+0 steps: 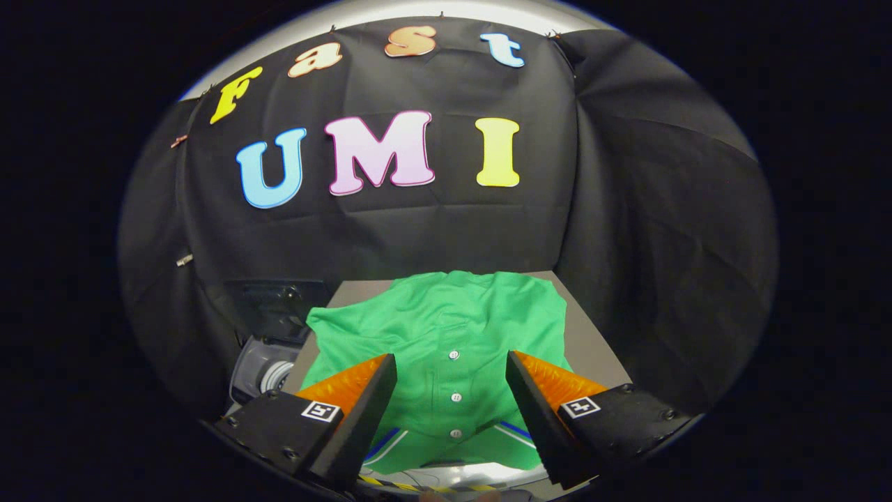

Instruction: Put the clothes into the washing machine and then close the washing machine lid.

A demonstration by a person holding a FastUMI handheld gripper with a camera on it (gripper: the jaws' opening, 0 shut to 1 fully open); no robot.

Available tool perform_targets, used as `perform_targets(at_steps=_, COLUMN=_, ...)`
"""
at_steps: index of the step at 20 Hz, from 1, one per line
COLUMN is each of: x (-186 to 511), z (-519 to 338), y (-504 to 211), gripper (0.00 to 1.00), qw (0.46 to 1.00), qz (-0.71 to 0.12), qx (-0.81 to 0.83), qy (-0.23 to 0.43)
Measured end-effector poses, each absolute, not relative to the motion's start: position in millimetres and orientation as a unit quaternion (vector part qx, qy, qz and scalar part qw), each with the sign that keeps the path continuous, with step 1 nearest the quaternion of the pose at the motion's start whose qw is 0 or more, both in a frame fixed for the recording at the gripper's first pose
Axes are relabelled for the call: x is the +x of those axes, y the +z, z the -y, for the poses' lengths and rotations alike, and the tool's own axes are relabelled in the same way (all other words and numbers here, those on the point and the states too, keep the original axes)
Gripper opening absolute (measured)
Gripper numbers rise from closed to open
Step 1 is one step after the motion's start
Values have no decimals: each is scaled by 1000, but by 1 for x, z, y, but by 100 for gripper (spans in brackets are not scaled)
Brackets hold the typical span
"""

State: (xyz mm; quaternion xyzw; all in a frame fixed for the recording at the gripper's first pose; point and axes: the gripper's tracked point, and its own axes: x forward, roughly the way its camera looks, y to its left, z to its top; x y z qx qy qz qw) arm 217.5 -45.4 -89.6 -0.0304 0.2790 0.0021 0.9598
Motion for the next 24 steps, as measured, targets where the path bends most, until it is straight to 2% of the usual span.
perform_targets(at_steps=8, x=244, z=60, y=-145, gripper=99, qw=931, qz=-361, qx=-32, qy=-26)
perform_targets(at_steps=12, x=252, z=51, y=-152, gripper=95, qw=931, qz=-359, qx=-61, qy=-11)
perform_targets(at_steps=16, x=261, z=46, y=-143, gripper=20, qw=938, qz=-346, qx=-31, qy=11)
perform_targets(at_steps=19, x=264, z=49, y=-140, gripper=19, qw=936, qz=-350, qx=7, qy=20)
perform_targets(at_steps=21, x=258, z=52, y=-136, gripper=8, qw=936, qz=-351, qx=38, qy=18)
perform_targets(at_steps=24, x=260, z=52, y=-123, gripper=8, qw=937, qz=-346, qx=51, qy=11)
